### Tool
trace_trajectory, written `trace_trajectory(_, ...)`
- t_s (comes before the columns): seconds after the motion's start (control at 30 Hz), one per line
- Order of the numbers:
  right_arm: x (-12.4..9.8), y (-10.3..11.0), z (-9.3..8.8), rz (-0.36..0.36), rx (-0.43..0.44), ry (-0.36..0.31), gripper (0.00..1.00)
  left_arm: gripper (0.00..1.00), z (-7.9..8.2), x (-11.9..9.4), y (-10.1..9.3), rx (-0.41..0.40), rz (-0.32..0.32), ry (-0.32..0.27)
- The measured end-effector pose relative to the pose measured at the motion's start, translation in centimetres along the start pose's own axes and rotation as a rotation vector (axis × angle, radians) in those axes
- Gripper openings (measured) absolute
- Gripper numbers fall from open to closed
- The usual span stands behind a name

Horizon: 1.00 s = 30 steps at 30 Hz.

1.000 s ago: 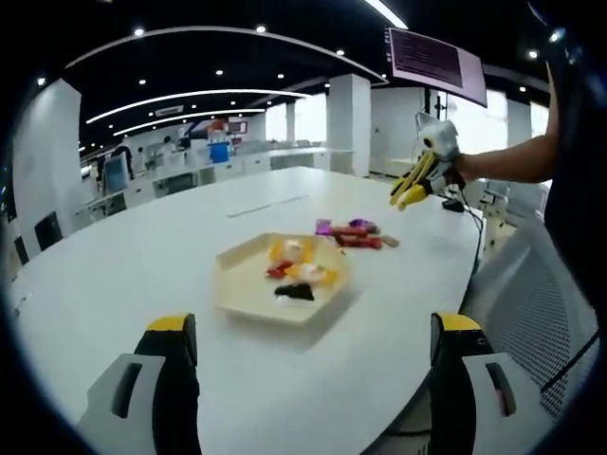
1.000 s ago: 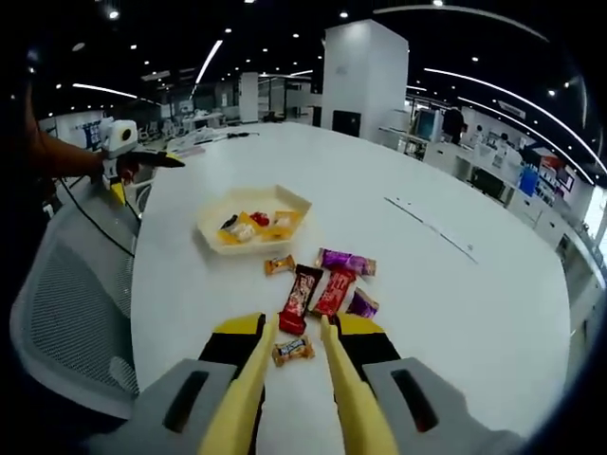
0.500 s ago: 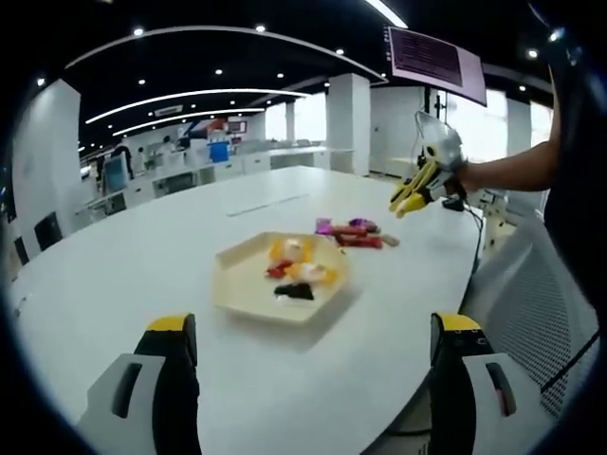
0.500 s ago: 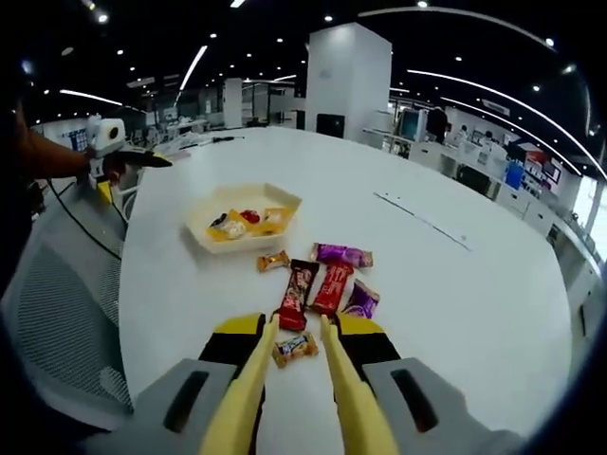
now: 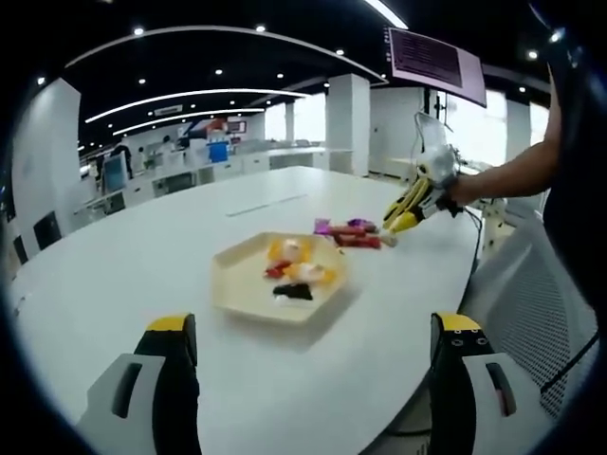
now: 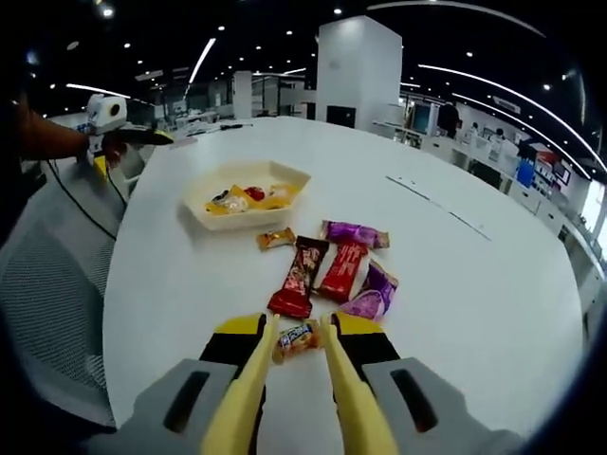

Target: Place the target food into the container with the food tongs after gripping and lifting it, then release it inside without dropping or visibly crushing the food.

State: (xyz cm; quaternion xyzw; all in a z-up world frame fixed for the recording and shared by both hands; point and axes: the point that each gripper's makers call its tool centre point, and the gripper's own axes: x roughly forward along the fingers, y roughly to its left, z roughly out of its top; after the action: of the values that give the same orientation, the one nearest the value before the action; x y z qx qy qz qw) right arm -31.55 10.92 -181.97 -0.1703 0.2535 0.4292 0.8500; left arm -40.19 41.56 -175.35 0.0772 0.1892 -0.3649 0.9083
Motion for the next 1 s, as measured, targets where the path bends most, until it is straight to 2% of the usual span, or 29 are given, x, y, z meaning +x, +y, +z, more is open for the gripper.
trace_trajectory(0.23,0.6,-0.2,-0.6,0.011,0.038,0.015,0.27,0.99,0.0,0.0,0.1,-0.004,0.003,-0.002)
trace_trajectory(0.27,0.6,-0.2,-0.9,0.008,0.046,0.033,0.27,0.99,0.0,0.0,0.1,-0.003,0.005,-0.001)
trace_trajectory(0.33,0.8,0.1,-1.4,0.004,0.021,0.076,0.26,0.99,0.0,0.0,0.1,-0.004,0.004,0.0)
trace_trajectory(0.37,0.9,0.3,-1.0,-0.004,-0.031,0.056,0.26,0.99,0.0,0.0,0.1,-0.005,0.002,-0.001)
trace_trajectory(0.43,0.8,0.4,-1.3,-0.003,0.015,0.086,0.25,0.99,0.0,0.0,0.1,-0.003,0.0,0.0)
trace_trajectory(0.6,0.9,1.1,-1.1,-0.001,-0.005,0.098,0.2,0.99,0.1,0.0,0.0,-0.006,-0.003,-0.007)
trace_trajectory(0.7,0.9,1.2,-1.1,-0.003,0.032,0.117,0.18,0.99,0.1,0.0,-0.1,-0.008,-0.007,-0.007)
trace_trajectory(0.93,0.7,1.1,-1.3,-0.009,0.107,0.125,0.16,0.99,0.2,0.0,-0.1,-0.01,-0.009,-0.014)
trace_trajectory(1.0,0.7,1.0,-1.3,-0.009,0.106,0.123,0.16,0.99,0.1,0.0,-0.1,-0.01,-0.009,-0.013)
